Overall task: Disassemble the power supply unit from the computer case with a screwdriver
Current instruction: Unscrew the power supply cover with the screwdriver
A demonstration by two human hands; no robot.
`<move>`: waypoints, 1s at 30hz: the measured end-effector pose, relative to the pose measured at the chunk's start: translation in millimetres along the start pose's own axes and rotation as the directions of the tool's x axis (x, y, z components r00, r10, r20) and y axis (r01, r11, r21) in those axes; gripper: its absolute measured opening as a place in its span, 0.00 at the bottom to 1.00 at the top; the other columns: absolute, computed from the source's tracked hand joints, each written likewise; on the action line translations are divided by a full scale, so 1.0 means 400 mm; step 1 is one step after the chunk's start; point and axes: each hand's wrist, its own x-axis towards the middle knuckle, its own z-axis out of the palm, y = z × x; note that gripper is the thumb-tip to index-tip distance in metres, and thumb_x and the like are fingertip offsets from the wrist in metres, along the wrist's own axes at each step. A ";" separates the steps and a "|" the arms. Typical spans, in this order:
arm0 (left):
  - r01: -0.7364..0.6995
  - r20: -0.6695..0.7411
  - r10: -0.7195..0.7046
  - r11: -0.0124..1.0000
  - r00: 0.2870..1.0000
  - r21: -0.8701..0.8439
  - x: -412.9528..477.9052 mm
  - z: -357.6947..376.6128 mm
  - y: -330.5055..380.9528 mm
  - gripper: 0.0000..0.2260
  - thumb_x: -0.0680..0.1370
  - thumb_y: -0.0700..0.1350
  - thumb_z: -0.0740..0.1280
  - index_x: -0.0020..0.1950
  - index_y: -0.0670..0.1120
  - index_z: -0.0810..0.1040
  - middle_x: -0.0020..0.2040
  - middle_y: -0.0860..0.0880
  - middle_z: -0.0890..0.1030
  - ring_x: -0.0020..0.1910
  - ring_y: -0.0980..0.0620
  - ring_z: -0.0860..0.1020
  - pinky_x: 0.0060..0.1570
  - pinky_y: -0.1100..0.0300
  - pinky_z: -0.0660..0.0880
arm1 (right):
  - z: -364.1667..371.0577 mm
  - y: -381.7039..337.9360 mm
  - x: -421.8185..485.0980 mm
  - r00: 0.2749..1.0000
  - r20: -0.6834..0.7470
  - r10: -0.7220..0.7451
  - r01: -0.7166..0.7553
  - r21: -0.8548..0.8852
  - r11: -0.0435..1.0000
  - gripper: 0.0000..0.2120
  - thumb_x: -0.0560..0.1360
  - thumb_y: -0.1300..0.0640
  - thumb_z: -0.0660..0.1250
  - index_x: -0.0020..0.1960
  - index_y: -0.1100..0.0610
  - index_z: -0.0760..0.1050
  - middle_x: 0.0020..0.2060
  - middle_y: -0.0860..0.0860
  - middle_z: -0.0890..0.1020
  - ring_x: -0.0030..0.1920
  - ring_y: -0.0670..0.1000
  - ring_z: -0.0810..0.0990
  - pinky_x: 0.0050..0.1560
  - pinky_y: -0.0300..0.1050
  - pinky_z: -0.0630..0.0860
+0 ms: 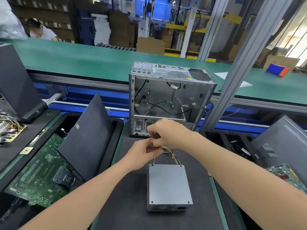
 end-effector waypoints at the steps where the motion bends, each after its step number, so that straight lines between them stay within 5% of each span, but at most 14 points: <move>1: 0.004 0.002 -0.004 1.000 1.000 -0.004 0.001 -0.002 -0.002 0.07 0.80 0.51 0.73 0.57 0.58 0.83 0.53 0.61 0.87 0.56 0.63 0.84 0.59 0.58 0.78 | -0.003 0.008 0.000 0.999 0.003 -0.044 0.044 0.026 0.999 0.06 0.74 0.53 0.71 0.49 0.53 0.76 0.42 0.48 0.76 0.45 0.51 0.77 0.37 0.46 0.73; 4: 0.001 -0.007 -0.001 1.000 1.000 0.006 0.001 -0.006 -0.006 0.08 0.79 0.52 0.73 0.58 0.56 0.83 0.52 0.60 0.87 0.55 0.62 0.84 0.61 0.55 0.79 | -0.015 0.025 -0.003 0.987 0.035 -0.157 0.153 0.093 0.984 0.08 0.74 0.55 0.73 0.51 0.50 0.77 0.43 0.45 0.71 0.44 0.42 0.70 0.38 0.35 0.64; 7: -0.017 -0.050 0.019 0.999 0.999 0.034 -0.002 -0.003 -0.009 0.08 0.79 0.51 0.74 0.58 0.54 0.84 0.50 0.59 0.87 0.53 0.61 0.84 0.58 0.59 0.80 | -0.017 0.021 -0.011 0.987 0.035 -0.158 0.153 0.124 0.980 0.10 0.73 0.54 0.73 0.52 0.50 0.76 0.44 0.46 0.72 0.47 0.47 0.72 0.41 0.39 0.70; 9: -0.025 -0.076 0.027 0.999 0.997 0.034 0.000 0.005 -0.009 0.07 0.79 0.49 0.74 0.56 0.52 0.85 0.49 0.58 0.87 0.51 0.62 0.84 0.53 0.63 0.80 | -0.004 0.001 -0.017 0.998 -0.021 -0.064 0.065 0.034 0.997 0.11 0.75 0.47 0.69 0.50 0.52 0.71 0.43 0.48 0.74 0.47 0.53 0.76 0.42 0.48 0.75; 12: -0.004 -0.102 0.008 0.999 0.995 0.038 0.004 0.015 -0.008 0.04 0.78 0.49 0.75 0.52 0.52 0.86 0.47 0.60 0.87 0.48 0.63 0.84 0.48 0.69 0.77 | 0.019 -0.022 -0.018 0.965 -0.207 0.162 -0.211 -0.242 0.947 0.24 0.79 0.34 0.59 0.39 0.54 0.65 0.32 0.49 0.67 0.33 0.55 0.71 0.31 0.45 0.64; 15: -0.015 -0.068 0.018 0.998 0.998 0.054 0.004 0.014 -0.005 0.04 0.78 0.50 0.75 0.51 0.59 0.85 0.47 0.62 0.86 0.48 0.63 0.84 0.47 0.73 0.75 | 0.029 -0.025 -0.011 0.956 -0.147 0.255 -0.273 -0.119 0.955 0.23 0.80 0.39 0.61 0.35 0.54 0.63 0.32 0.50 0.68 0.34 0.56 0.73 0.29 0.43 0.59; 20: -0.003 -0.021 0.004 1.000 1.000 0.019 -0.003 0.006 0.000 0.07 0.79 0.51 0.74 0.51 0.64 0.82 0.49 0.62 0.87 0.51 0.64 0.84 0.49 0.73 0.75 | 0.016 -0.013 -0.011 0.990 -0.001 0.140 -0.139 0.119 0.983 0.09 0.74 0.49 0.69 0.46 0.52 0.72 0.38 0.49 0.77 0.41 0.58 0.79 0.34 0.46 0.71; 24: 0.008 0.019 -0.008 1.000 1.000 -0.003 -0.002 -0.003 0.000 0.07 0.81 0.50 0.71 0.59 0.56 0.83 0.51 0.60 0.87 0.56 0.62 0.84 0.59 0.59 0.78 | 0.014 0.012 -0.014 0.999 0.029 0.018 -0.023 0.179 0.984 0.08 0.70 0.56 0.71 0.46 0.50 0.73 0.37 0.47 0.78 0.43 0.54 0.78 0.40 0.55 0.80; 30: 0.008 0.000 -0.008 1.000 1.000 0.027 -0.001 -0.009 0.000 0.08 0.80 0.49 0.74 0.58 0.52 0.83 0.51 0.58 0.88 0.54 0.60 0.85 0.60 0.58 0.79 | 0.013 0.030 -0.016 0.992 0.025 -0.124 0.117 0.177 0.977 0.10 0.70 0.55 0.73 0.49 0.48 0.76 0.43 0.45 0.71 0.44 0.42 0.70 0.40 0.44 0.72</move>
